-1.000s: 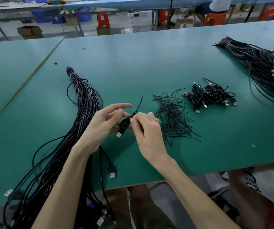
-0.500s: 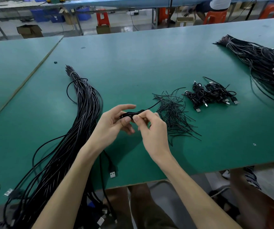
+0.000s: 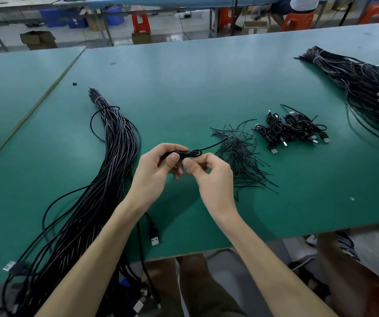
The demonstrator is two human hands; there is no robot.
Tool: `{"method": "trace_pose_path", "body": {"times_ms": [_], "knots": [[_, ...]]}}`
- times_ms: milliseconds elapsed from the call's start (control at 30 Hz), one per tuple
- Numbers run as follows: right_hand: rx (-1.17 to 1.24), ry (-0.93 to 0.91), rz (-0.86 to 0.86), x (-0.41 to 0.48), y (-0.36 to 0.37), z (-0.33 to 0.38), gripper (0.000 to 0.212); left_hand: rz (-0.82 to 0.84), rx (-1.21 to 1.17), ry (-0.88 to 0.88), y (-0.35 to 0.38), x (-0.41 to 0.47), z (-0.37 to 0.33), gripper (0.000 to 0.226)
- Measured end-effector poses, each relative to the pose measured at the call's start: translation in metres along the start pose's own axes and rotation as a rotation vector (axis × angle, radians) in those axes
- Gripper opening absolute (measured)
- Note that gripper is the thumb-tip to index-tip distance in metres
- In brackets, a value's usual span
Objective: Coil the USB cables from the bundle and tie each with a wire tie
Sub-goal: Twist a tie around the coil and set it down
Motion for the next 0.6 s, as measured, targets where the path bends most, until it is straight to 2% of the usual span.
{"method": "trace_pose_path", "body": {"times_ms": [133,400,600], "knots": [[0.021,0.073,-0.043,0.0006,0.0004,-0.0026,0.023,0.008,-0.001,-0.041,0.0,-0.0011,-0.0017,0.021],[0.02,-0.039,-0.039,-0.0008,0.0012,0.0007,0.012,0.076,-0.014,-0.135,0.0052,-0.0027,-0.003,0.024],[0.029,-0.073,-0.065,-0.0025,0.0,0.0029,0.008,0.205,-0.116,-0.319,0.0064,-0.003,-0.001,0.023]]}}
Point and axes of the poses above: each hand's wrist, its own x-axis towards the middle knuckle, its own y-axis out of the palm, z = x × y, the point moved 3 cm from there along x, towards the middle knuckle, and after that the axes turned 11 degrees about -z, right-handed, at the moved point
